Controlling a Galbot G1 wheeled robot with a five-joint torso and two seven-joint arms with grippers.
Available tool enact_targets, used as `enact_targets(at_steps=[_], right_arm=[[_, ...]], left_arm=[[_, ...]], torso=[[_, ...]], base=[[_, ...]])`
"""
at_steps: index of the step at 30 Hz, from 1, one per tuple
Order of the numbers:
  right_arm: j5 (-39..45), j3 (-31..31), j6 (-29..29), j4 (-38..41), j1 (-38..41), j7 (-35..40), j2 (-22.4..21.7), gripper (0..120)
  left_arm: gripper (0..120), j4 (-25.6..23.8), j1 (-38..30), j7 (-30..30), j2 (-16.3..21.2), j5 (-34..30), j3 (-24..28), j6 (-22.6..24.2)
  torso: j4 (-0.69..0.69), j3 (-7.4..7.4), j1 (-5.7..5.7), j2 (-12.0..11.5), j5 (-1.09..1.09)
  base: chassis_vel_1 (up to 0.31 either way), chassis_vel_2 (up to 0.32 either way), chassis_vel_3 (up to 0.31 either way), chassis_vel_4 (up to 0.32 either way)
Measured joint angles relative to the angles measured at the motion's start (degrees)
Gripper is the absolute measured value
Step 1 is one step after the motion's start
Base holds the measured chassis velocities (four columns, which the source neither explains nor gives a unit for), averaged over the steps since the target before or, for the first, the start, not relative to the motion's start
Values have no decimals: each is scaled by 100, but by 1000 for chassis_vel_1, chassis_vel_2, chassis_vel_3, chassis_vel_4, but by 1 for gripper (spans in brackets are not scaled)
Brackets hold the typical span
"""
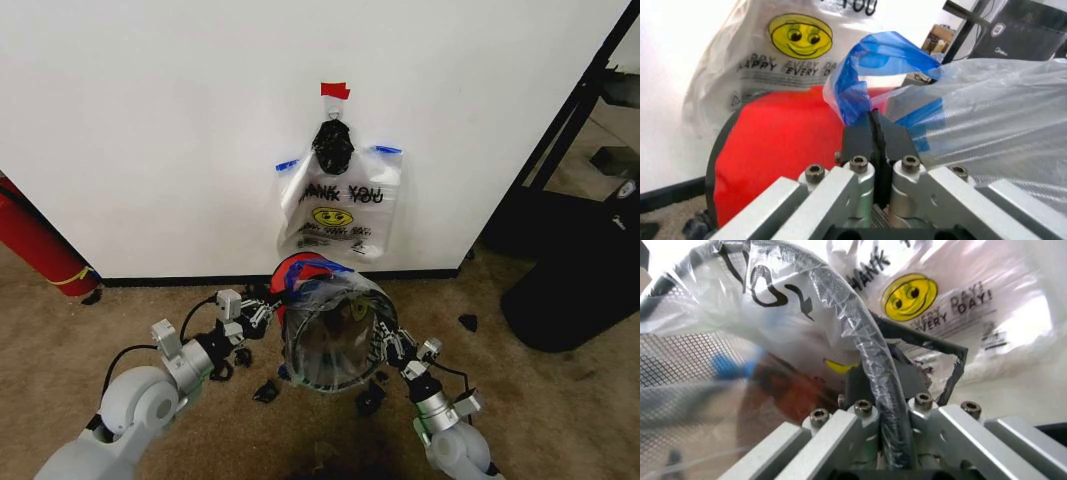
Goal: Pick up the garbage bag from the wall and place it over the trash bin.
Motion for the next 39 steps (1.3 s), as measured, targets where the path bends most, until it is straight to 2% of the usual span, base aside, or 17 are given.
enact_targets(at_steps=[5,8,12,14,16,17,20,21,23,24,27,28,30,33,34,36,39], right_arm=[[35,-43,-119,81,-48,5,12,0],[55,-78,-224,166,-96,163,28,0],[107,-137,-362,348,-189,575,30,0],[68,-182,-531,537,-261,1094,27,0],[-5,-232,-767,756,-301,1837,16,0],[-5,-232,-767,756,-301,1837,16,0],[-66,-280,-1246,1148,-304,3089,17,0],[-66,-288,-1345,1223,-304,3298,19,0],[3,-328,-1941,1708,-296,4406,49,0],[3,-328,-1941,1708,-296,4406,49,0],[162,-349,-2457,2035,-243,5076,115,0],[171,-349,-2513,2050,-234,5124,121,0],[190,-350,-2976,2045,-103,5499,167,0],[202,-345,-3258,1996,-4,5777,205,0],[229,-343,-3426,1975,48,5960,233,0],[262,-340,-3681,1945,119,6186,281,0],[277,-340,-3890,1837,203,6328,355,0]], left_arm=[[0,26,-62,195,16,28,47,-87],[0,62,-56,301,7,24,121,-344],[10,133,7,429,-24,28,127,-613],[18,153,79,433,-41,134,70,-723],[28,140,173,134,-69,452,-5,-752],[28,140,173,134,-69,452,-5,-752],[39,-26,352,-637,-142,926,-127,-589],[43,-51,380,-776,-159,1006,-144,-557],[52,-199,605,-1919,-350,1780,-145,-353],[52,-199,605,-1919,-350,1780,-145,-353],[65,-232,892,-2776,-567,2466,17,-274],[66,-232,915,-2807,-585,2500,24,-272],[78,-235,1169,-3023,-788,2858,97,-304],[83,-235,1276,-3052,-877,3043,119,-370],[91,-238,1327,-3055,-916,3140,127,-412],[98,-262,1419,-3048,-968,3314,134,-487],[100,-283,1511,-3013,-995,3432,148,-570]], torso=[[0,0,0,0,0],[0,0,0,0,0],[0,0,0,0,0],[-1,0,0,0,0],[-1,0,0,0,0],[-1,0,0,0,0],[0,0,0,0,2],[0,0,0,0,3],[-1,0,0,0,-1],[-1,0,0,0,-1],[0,-1,0,0,-1],[0,-1,0,0,-1],[0,-1,0,0,1],[2,-1,0,0,1],[1,-1,0,0,1],[0,-1,0,0,1],[0,-1,0,0,1]], base=[[0,0,0,0],[0,0,0,0],[0,0,0,0],[0,0,0,0],[0,0,0,0],[0,0,0,0],[0,0,0,0],[0,0,0,0],[0,0,0,0],[0,0,0,0],[0,0,0,0],[0,0,0,0],[0,0,0,0],[0,0,0,0],[0,0,0,0],[0,0,0,0],[0,0,0,0]])
